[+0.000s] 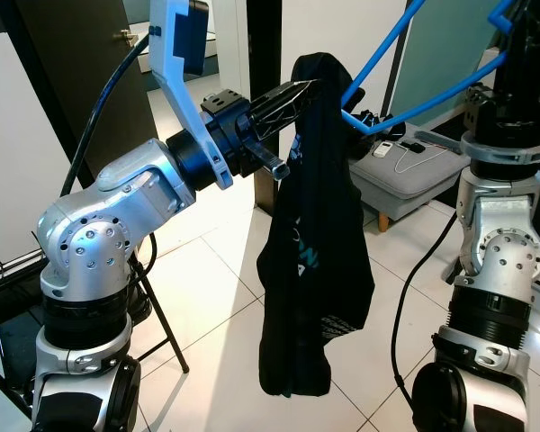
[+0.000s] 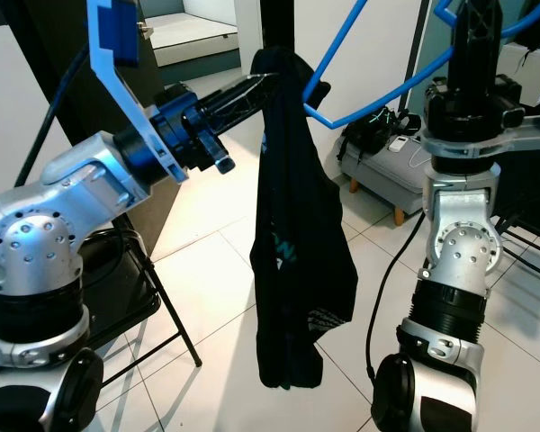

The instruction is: Hang hanger

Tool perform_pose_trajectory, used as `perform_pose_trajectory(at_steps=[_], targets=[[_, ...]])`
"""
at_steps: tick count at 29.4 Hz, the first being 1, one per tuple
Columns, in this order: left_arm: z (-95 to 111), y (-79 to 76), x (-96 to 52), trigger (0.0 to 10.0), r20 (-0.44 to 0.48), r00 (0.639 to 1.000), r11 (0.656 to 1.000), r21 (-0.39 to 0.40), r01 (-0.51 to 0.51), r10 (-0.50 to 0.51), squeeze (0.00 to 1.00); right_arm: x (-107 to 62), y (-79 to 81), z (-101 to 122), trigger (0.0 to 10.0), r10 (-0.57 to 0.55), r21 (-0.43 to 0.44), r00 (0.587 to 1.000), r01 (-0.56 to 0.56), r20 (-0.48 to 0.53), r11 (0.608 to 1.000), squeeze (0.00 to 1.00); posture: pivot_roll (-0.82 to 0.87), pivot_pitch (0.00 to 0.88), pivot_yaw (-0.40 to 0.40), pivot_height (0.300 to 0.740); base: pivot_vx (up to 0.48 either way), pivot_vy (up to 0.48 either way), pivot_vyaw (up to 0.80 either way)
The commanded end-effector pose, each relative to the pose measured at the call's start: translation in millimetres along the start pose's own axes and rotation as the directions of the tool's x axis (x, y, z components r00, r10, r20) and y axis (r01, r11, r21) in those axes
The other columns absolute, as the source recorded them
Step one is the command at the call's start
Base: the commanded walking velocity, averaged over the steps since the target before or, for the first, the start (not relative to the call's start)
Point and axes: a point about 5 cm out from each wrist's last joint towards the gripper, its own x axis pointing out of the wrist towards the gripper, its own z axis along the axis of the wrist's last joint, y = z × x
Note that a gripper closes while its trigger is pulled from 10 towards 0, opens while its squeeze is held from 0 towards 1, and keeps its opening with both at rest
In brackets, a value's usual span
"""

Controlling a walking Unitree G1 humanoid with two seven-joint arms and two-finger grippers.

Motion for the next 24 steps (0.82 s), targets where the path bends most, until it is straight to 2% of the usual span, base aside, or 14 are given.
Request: perform_pose_trajectory(at_steps=[1,5,11,13,14,16,22,24], targets=[[4.5,-9.0,3.3,10.0,0.018,0.999,0.999,0.006,0.044,-0.045,0.00,5.2,0.6,-7.8,10.0,0.015,0.024,1.000,-0.015,-0.004,1.000,0.00,0.05,0.012,0.020,0.740,0.000,0.000,0.00],[7.6,-10.3,4.5,10.0,0.032,0.998,0.999,0.011,0.051,-0.052,0.00,1.8,0.9,-17.0,10.0,0.004,0.049,1.000,-0.003,-0.019,0.999,0.00,0.05,0.012,0.020,0.740,0.000,0.000,0.00],[14.3,-8.6,4.9,10.0,0.052,0.997,0.998,0.037,0.058,-0.060,0.00,-11.4,4.2,-38.0,10.0,-0.028,0.147,0.998,0.035,-0.049,0.989,0.00,0.06,0.016,0.021,0.740,0.000,0.000,0.00],[14.6,-3.2,3.9,10.0,0.046,0.997,0.997,0.053,0.054,-0.057,0.00,-19.5,9.2,-51.8,10.0,-0.027,0.198,0.994,0.047,-0.103,0.979,0.00,0.06,0.017,0.020,0.740,0.000,0.000,0.00],[14.6,-3.2,3.9,10.0,0.046,0.997,0.997,0.053,0.054,-0.057,0.00,-19.5,9.2,-51.8,10.0,-0.027,0.198,0.994,0.047,-0.103,0.979,0.00,0.06,0.017,0.020,0.740,0.000,0.000,0.00],[15.6,1.9,3.2,10.0,0.042,0.998,0.997,0.064,0.052,-0.054,0.00,-26.5,13.9,-63.3,10.0,-0.017,0.223,0.985,0.056,-0.172,0.973,0.00,0.06,0.017,0.020,0.740,0.000,0.000,0.00],[19.6,7.4,2.9,10.0,0.040,0.998,0.995,0.081,0.052,-0.055,0.00,-33.4,19.0,-72.7,10.0,0.002,0.227,0.967,0.058,-0.256,0.972,0.00,0.06,0.017,0.020,0.740,0.000,0.000,0.00],[26.5,11.6,3.6,10.0,0.041,0.997,0.993,0.101,0.060,-0.064,0.00,-39.8,20.7,-78.9,10.0,0.009,0.201,0.934,0.067,-0.356,0.977,0.00,0.05,0.019,0.016,0.740,0.000,0.000,0.00]])
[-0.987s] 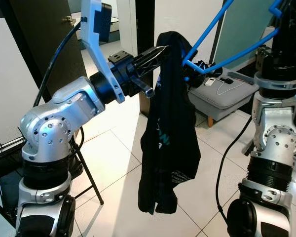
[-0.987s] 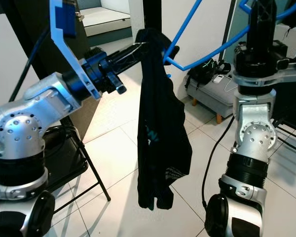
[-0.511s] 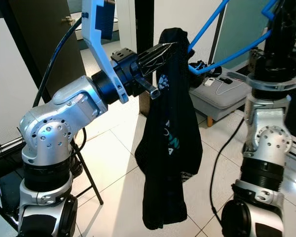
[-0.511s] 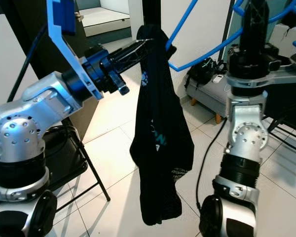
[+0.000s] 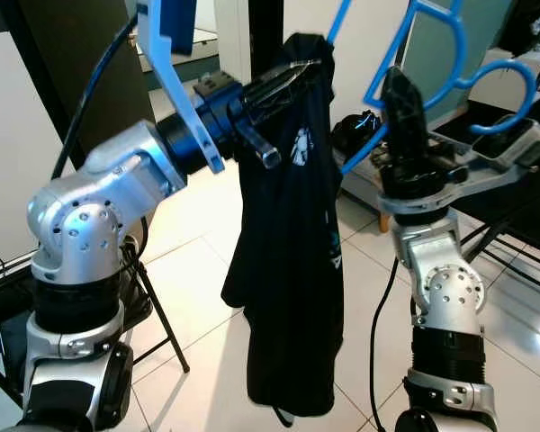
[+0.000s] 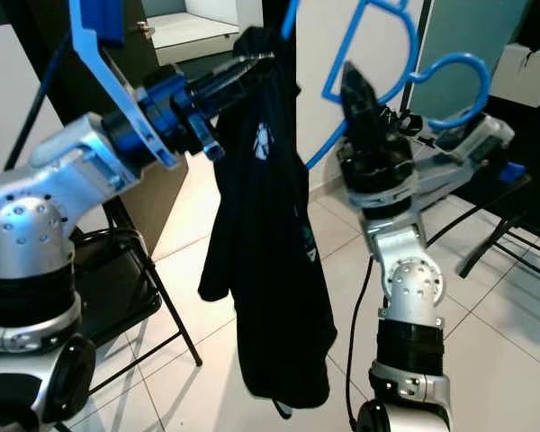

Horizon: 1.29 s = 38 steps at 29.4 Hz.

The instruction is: Hang hanger

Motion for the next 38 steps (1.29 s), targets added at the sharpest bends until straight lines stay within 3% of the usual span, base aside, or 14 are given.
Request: perform_pose_trajectory(at_steps=[1,2,3,5,8,11,17,19,20,21,23,32,36,38], targets=[[11.5,5.4,-0.8,10.0,0.017,1.000,0.999,0.042,-0.002,0.001,0.00,-1.3,4.9,-11.5,10.0,0.026,-0.017,0.991,-0.028,-0.129,0.999,0.00,0.05,0.019,0.016,0.740,0.000,0.000,0.00],[11.5,5.4,-0.8,10.0,0.017,1.000,0.999,0.042,-0.002,0.001,0.00,-1.3,4.9,-11.5,10.0,0.026,-0.017,0.991,-0.028,-0.129,0.999,0.00,0.05,0.019,0.016,0.740,0.000,0.000,0.00],[15.8,5.1,-0.1,10.0,0.016,1.000,0.998,0.058,0.009,-0.010,0.00,-6.9,4.7,-18.5,10.0,0.017,-0.045,0.973,-0.028,-0.231,0.999,0.00,0.05,0.019,0.016,0.740,0.000,0.000,0.00],[15.8,5.1,-0.1,10.0,0.016,1.000,0.998,0.058,0.009,-0.010,0.00,-6.9,4.7,-18.5,10.0,0.017,-0.045,0.973,-0.028,-0.231,0.999,0.00,0.05,0.019,0.016,0.740,0.000,0.000,0.00],[28.0,1.8,0.4,10.0,0.016,0.999,0.994,0.108,0.033,-0.035,0.00,-30.1,2.8,-34.0,10.0,-0.018,-0.100,0.878,-0.034,-0.479,0.994,0.00,0.05,0.019,0.010,0.740,0.000,0.000,0.00],[32.7,0.9,-0.8,10.0,0.015,0.999,0.991,0.132,0.035,-0.037,0.00,-40.1,1.8,-35.2,10.0,-0.036,-0.115,0.834,-0.033,-0.551,0.993,0.00,0.05,0.019,0.010,0.740,0.000,0.000,0.00],[47.4,5.7,-15.2,10.0,-0.007,1.000,0.976,0.217,0.020,-0.019,0.00,-80.8,-6.0,-7.4,10.0,-0.137,-0.238,0.616,-0.084,-0.776,0.968,0.00,0.05,0.019,0.008,0.740,0.000,0.000,0.00],[48.8,7.7,-17.8,10.0,-0.012,1.000,0.974,0.227,0.017,-0.015,0.00,-85.4,-7.4,0.0,10.0,-0.159,-0.260,0.578,-0.095,-0.800,0.961,0.00,0.05,0.019,0.008,0.740,0.000,0.000,0.00],[50.2,10.1,-21.6,10.0,-0.020,1.000,0.971,0.240,0.012,-0.007,0.00,-90.9,-8.6,10.4,10.0,-0.188,-0.287,0.530,-0.111,-0.827,0.951,0.00,0.04,0.017,0.004,0.740,0.000,0.000,0.00],[50.2,10.1,-21.6,10.0,-0.020,1.000,0.971,0.240,0.012,-0.007,0.00,-90.9,-8.6,10.4,10.0,-0.188,-0.287,0.530,-0.111,-0.827,0.951,0.00,0.04,0.017,0.004,0.740,0.000,0.000,0.00],[53.4,16.6,-32.9,10.0,-0.037,0.999,0.963,0.268,-0.008,0.019,0.00,-98.2,-9.8,37.9,10.0,-0.254,-0.345,0.435,-0.143,-0.864,0.928,0.00,0.04,0.013,0.001,0.740,0.000,0.000,0.00],[50.3,23.0,-47.3,10.0,-0.088,0.993,0.949,0.313,-0.043,0.074,0.00,-101.7,-8.6,81.3,10.0,-0.344,-0.419,0.336,-0.182,-0.877,0.889,0.00,0.03,0.010,0.000,0.740,0.000,0.000,0.00],[40.3,26.9,-47.7,10.0,-0.112,0.989,0.945,0.322,-0.058,0.099,0.00,-99.2,-11.0,101.0,10.0,-0.413,-0.492,0.338,-0.193,-0.846,0.849,0.00,0.03,0.010,-0.001,0.740,0.000,0.000,0.00],[30.6,29.5,-47.9,10.0,-0.146,0.982,0.940,0.335,-0.067,0.122,0.00,-92.1,-11.6,118.5,10.0,-0.455,-0.549,0.375,-0.194,-0.808,0.813,0.00,0.02,0.017,-0.002,0.740,0.000,0.000,0.00]])
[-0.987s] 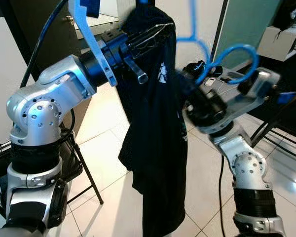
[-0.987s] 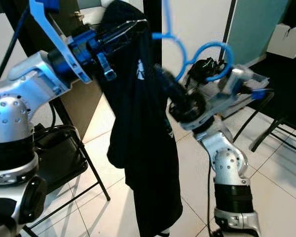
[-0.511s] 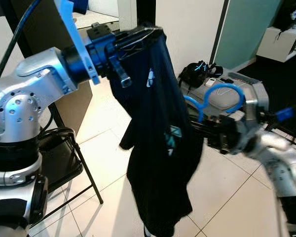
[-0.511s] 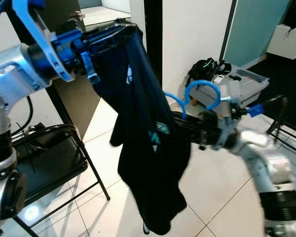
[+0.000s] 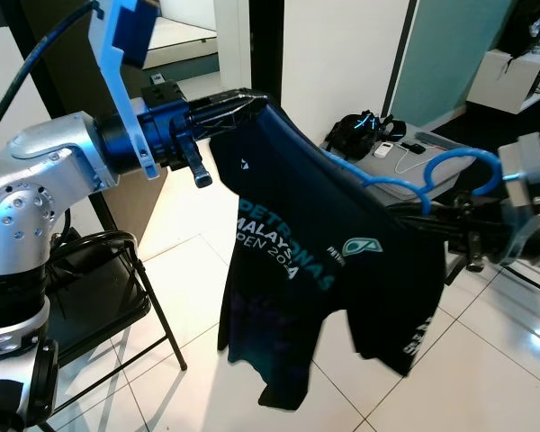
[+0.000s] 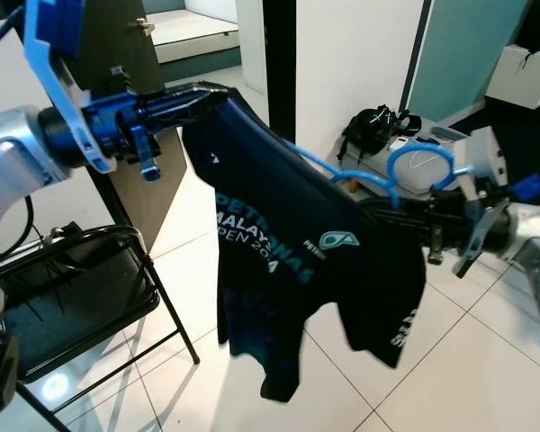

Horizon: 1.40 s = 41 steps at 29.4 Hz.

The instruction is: Hang hanger

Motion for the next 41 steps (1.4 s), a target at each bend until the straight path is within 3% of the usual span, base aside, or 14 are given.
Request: perform_pose_trajectory(at_steps=[1,4,10,14,15,16,26,34,38,41], targets=[[16.8,10.8,-13.1,10.0,0.077,0.992,0.990,0.099,-0.104,0.096,0.00,-19.5,-6.5,-14.1,10.0,-0.074,0.048,0.992,0.080,-0.102,0.996,0.00,0.02,0.017,-0.002,0.740,0.000,0.000,0.00],[4.4,13.0,-18.8,10.0,0.009,0.993,0.985,0.120,-0.120,0.119,0.00,-34.5,-15.7,-0.9,10.0,-0.125,0.044,0.991,0.127,-0.048,0.991,0.00,0.02,0.021,-0.004,0.740,0.000,0.000,0.00],[-12.5,18.8,-29.2,10.0,-0.111,0.981,0.971,0.195,-0.136,0.160,0.00,-46.6,-15.6,3.5,10.0,-0.085,0.067,0.993,0.090,-0.076,0.994,0.00,0.02,0.026,-0.010,0.740,0.000,0.000,0.00],[-25.2,21.9,-29.0,10.0,-0.193,0.962,0.947,0.293,-0.130,0.192,0.00,-39.6,1.1,-3.5,10.0,0.090,0.140,0.980,-0.065,-0.177,0.988,0.00,0.01,0.026,-0.011,0.740,0.000,0.000,0.00],[-25.2,21.9,-29.0,10.0,-0.193,0.962,0.947,0.293,-0.130,0.192,0.00,-39.6,1.1,-3.5,10.0,0.090,0.140,0.980,-0.065,-0.177,0.988,0.00,0.01,0.026,-0.011,0.740,0.000,0.000,0.00],[-31.6,24.2,-27.0,10.0,-0.231,0.949,0.932,0.341,-0.126,0.213,0.00,-33.7,9.1,-5.0,10.0,0.166,0.165,0.964,-0.132,-0.209,0.977,0.00,0.01,0.026,-0.011,0.740,0.000,0.000,0.00],[-42.4,32.5,-26.8,10.0,-0.271,0.925,0.905,0.401,-0.144,0.267,0.00,-32.5,8.1,-1.7,10.0,0.184,0.162,0.958,-0.151,-0.219,0.975,0.00,0.01,0.027,-0.009,0.740,0.000,0.000,0.00],[-36.7,30.1,-22.0,10.0,-0.216,0.947,0.898,0.421,-0.127,0.236,0.00,-29.3,19.1,-9.3,10.0,0.253,0.221,0.931,-0.197,-0.264,0.955,0.00,0.01,0.028,-0.012,0.740,0.000,0.000,0.00],[-40.9,33.6,-24.9,10.0,-0.246,0.935,0.892,0.432,-0.130,0.256,0.00,-29.2,16.5,-6.3,10.0,0.229,0.204,0.943,-0.181,-0.240,0.962,0.00,0.01,0.029,-0.010,0.740,0.000,0.000,0.00],[-45.5,42.5,-32.4,10.0,-0.281,0.907,0.881,0.443,-0.169,0.315,0.00,-32.7,11.8,1.1,10.0,0.197,0.184,0.958,-0.159,-0.210,0.970,0.00,0.01,0.028,-0.011,0.740,0.000,0.000,0.00]])
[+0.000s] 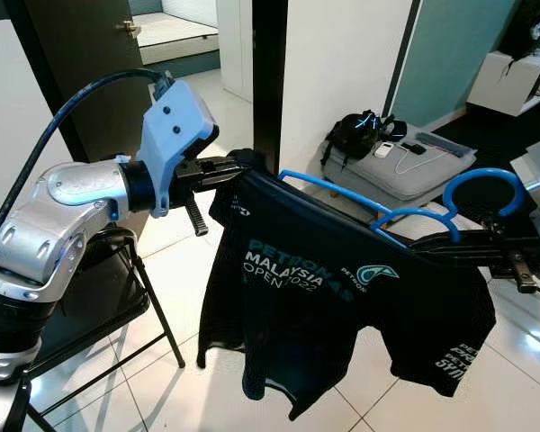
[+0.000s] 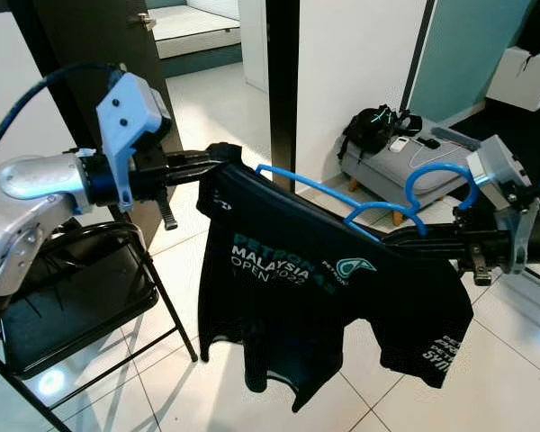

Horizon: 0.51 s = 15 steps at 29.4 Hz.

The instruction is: Hang hanger

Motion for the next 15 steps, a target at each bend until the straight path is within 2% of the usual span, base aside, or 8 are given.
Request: perform_pose_trajectory(at_steps=[1,10,15], targets=[[-10.1,34.0,-23.8,10.0,-0.109,0.972,0.977,0.052,-0.205,0.209,0.00,-9.8,0.1,-6.4,10.0,-0.018,0.041,0.999,0.020,-0.035,0.999,0.00,0.01,0.028,-0.011,0.740,0.000,0.000,0.00],[-25.5,41.4,-30.1,10.0,-0.190,0.946,0.965,0.034,-0.262,0.263,0.00,-19.7,-2.6,3.4,10.0,-0.063,0.013,0.998,0.063,-0.009,0.998,0.00,0.01,0.028,-0.007,0.740,0.000,0.000,0.00],[-24.3,41.8,-28.2,10.0,-0.175,0.948,0.964,0.034,-0.264,0.265,0.00,-17.6,-0.1,1.6,10.0,-0.046,0.022,0.999,0.047,-0.025,0.999,0.00,0.00,0.027,-0.005,0.740,0.000,0.000,0.00]])
